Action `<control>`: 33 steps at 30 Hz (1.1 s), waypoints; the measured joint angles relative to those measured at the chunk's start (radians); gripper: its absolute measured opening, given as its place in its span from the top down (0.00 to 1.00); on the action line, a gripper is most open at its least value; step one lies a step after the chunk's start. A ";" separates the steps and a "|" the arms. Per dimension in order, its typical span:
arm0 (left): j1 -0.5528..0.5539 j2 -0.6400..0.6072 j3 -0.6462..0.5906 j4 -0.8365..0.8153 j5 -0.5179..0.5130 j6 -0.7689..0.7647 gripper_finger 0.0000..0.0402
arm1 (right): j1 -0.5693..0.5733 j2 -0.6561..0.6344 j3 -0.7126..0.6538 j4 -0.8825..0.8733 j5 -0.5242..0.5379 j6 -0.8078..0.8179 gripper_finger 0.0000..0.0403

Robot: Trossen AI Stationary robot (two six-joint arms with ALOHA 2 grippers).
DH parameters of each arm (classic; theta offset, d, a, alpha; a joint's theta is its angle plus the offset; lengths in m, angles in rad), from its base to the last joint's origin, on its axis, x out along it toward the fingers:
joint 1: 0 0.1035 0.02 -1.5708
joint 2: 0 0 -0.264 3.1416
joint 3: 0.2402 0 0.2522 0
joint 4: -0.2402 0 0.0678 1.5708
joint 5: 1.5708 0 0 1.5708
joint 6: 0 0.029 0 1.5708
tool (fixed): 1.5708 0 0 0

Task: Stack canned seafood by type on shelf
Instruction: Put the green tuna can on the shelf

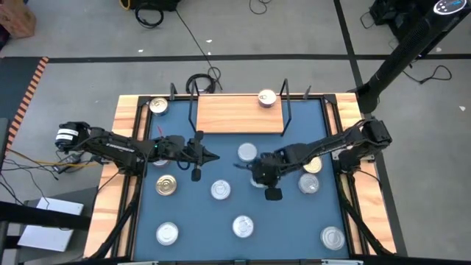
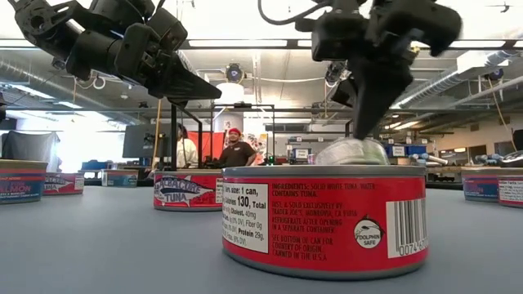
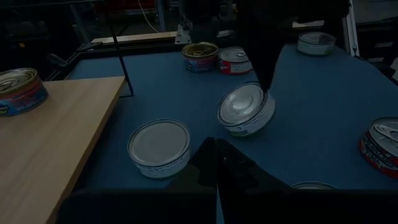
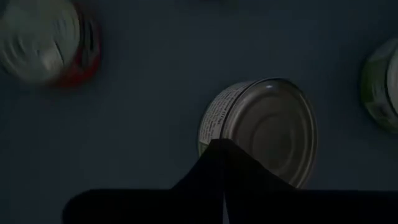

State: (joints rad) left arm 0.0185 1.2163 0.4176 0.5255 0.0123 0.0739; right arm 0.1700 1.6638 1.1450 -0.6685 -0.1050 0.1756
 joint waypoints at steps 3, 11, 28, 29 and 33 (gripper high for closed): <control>0.000 0.000 0.000 0.000 0.000 0.000 1.00 | -0.036 -0.003 0.001 0.006 -0.040 0.084 0.99; 0.000 0.000 0.000 0.000 0.000 -0.004 1.00 | -0.151 -0.001 0.001 0.014 -0.179 0.279 0.99; 0.000 0.000 0.000 -0.002 0.000 -0.008 1.00 | -0.272 -0.032 0.002 -0.034 -0.311 0.255 0.98; 0.000 0.000 0.000 -0.002 0.000 -0.008 1.00 | -0.272 -0.034 0.002 -0.037 -0.307 0.251 0.97; 0.000 0.000 0.000 -0.003 0.000 -0.008 1.00 | -0.266 -0.050 0.002 -0.053 -0.291 0.271 0.92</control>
State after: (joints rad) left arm 0.0185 1.2163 0.4177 0.5221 0.0120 0.0658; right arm -0.0964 1.6134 1.1467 -0.7211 -0.3961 0.4464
